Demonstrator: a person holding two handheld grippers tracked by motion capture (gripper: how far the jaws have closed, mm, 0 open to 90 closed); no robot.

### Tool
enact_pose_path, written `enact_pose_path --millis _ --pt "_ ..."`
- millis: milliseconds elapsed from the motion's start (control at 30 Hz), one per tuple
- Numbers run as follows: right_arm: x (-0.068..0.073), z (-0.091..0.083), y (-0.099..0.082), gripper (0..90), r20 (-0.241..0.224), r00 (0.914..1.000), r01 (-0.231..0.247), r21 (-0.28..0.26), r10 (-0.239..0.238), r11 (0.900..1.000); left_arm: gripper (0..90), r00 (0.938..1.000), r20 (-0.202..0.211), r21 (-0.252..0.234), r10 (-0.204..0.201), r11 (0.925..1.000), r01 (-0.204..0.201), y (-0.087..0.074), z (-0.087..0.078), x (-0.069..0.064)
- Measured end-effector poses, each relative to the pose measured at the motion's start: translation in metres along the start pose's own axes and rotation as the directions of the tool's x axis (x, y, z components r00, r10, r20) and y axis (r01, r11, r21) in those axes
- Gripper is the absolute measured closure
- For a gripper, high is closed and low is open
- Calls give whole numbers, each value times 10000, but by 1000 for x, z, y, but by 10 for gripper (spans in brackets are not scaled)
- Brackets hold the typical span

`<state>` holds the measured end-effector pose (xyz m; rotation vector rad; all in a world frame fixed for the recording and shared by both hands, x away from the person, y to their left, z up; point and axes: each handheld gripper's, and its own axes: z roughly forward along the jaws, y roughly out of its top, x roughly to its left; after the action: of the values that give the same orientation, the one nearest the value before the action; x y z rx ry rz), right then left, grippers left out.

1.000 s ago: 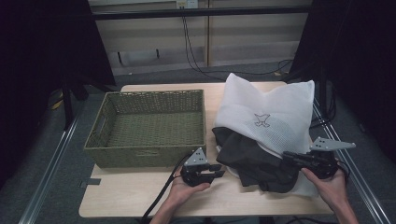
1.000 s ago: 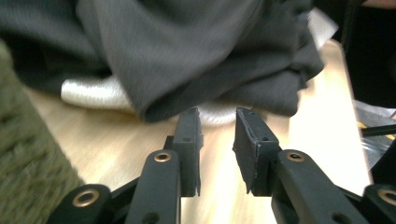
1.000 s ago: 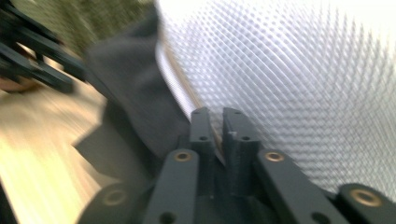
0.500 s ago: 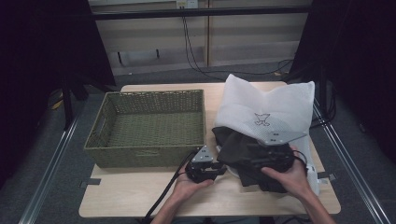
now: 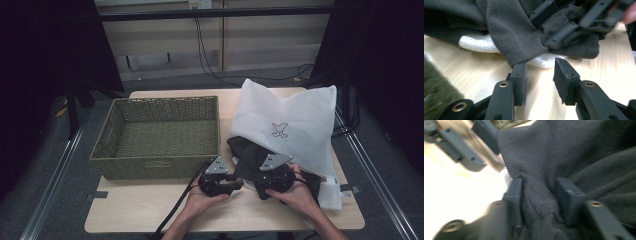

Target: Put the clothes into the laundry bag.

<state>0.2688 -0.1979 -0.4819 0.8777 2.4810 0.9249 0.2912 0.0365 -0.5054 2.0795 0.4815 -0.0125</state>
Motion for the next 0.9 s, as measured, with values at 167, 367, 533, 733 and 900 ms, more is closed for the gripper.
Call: enact_pose_path --millis 167,367,533,733,900 --pt "-8 -13 3 852 -40 9983 -581 -440 580 9973 601 9999 16 -58 -163 9999 163 1 2 1" --pt "-21 -44 9 856 -978 9808 -1854 -1989 1688 9623 564 9993 -161 21 -333 9994 334 9 9 3" --pt "-21 -48 7 855 -966 9816 -1811 -2018 1645 9625 510 9990 -400 197 -211 9996 219 15 17 -5" --pt "-21 -51 6 853 -1016 9824 -1751 -2050 1570 9630 531 9962 -674 547 -558 9967 596 17 27 -3" --pt "-18 -55 3 853 -1064 9816 -1783 -2108 1588 9611 537 9923 -1140 846 -476 9948 574 17 33 -6"
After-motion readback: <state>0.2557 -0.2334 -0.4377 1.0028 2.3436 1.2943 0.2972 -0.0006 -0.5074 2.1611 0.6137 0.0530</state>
